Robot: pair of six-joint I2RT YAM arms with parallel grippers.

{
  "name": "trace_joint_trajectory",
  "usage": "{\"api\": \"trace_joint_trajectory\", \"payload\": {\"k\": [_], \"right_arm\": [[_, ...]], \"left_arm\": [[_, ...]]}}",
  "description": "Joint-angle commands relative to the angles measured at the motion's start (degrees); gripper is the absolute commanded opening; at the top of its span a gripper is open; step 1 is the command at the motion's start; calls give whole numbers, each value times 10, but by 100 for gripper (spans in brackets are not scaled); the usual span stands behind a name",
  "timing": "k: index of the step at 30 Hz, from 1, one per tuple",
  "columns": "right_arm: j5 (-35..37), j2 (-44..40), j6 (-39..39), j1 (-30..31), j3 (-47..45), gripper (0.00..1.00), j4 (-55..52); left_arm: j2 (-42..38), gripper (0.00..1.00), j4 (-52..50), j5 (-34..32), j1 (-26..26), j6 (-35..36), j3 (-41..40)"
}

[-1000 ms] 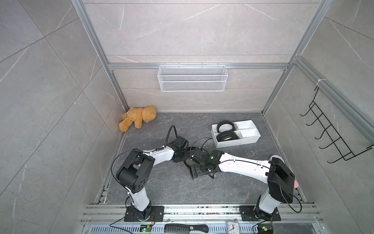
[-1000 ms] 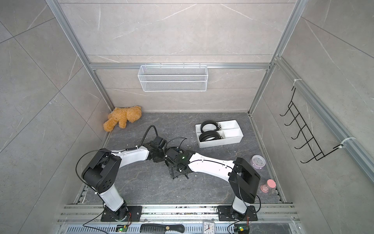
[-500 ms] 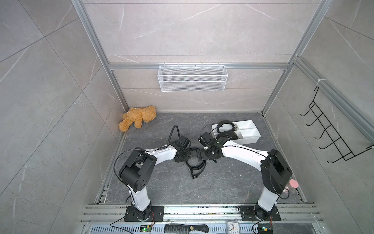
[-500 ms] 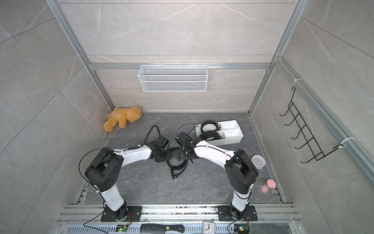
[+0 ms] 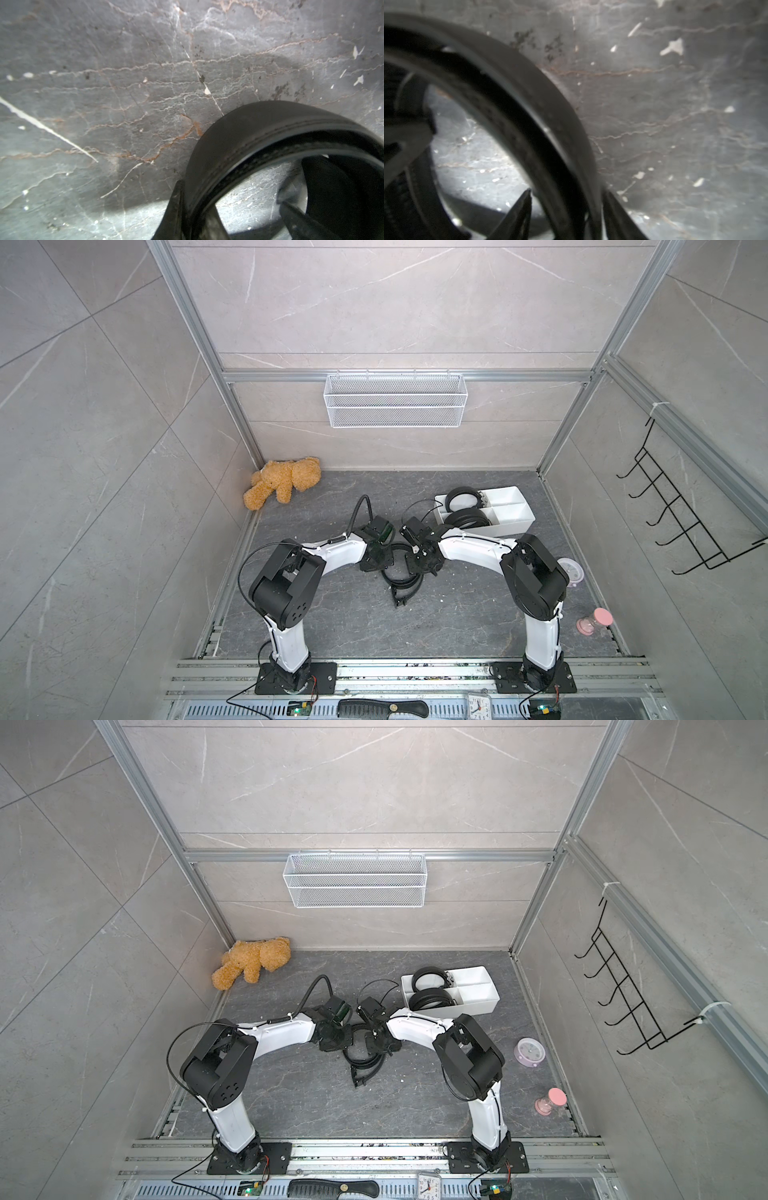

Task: Place the belts into the storage roll
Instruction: Roll the belt at the center of the board.

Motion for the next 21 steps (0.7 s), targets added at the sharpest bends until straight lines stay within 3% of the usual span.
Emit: {"api": "trace_joint_trajectory", "payload": {"k": [1, 2, 5, 9, 12, 17, 21], "right_arm": [[-5, 9, 17, 2, -33, 42, -12], [-7, 8, 19, 2, -37, 37, -11], [-14, 6, 27, 2, -45, 31, -7], [-25, 2, 43, 2, -59, 20, 2], [-31, -2, 56, 2, -70, 18, 12], [-38, -6, 69, 2, -77, 16, 17], [-37, -8, 76, 3, -78, 16, 17]], "left_arm": [[26, 2, -87, 10, -8, 11, -22], [20, 6, -86, 10, -8, 11, -26], [-6, 22, -82, 7, -9, 8, -35], [-56, 61, -78, 1, -8, 3, -36], [-105, 84, -71, -5, -9, 5, -38], [-211, 95, -91, -37, -27, 6, -70], [-275, 95, -124, -43, -45, -19, -98]]}}
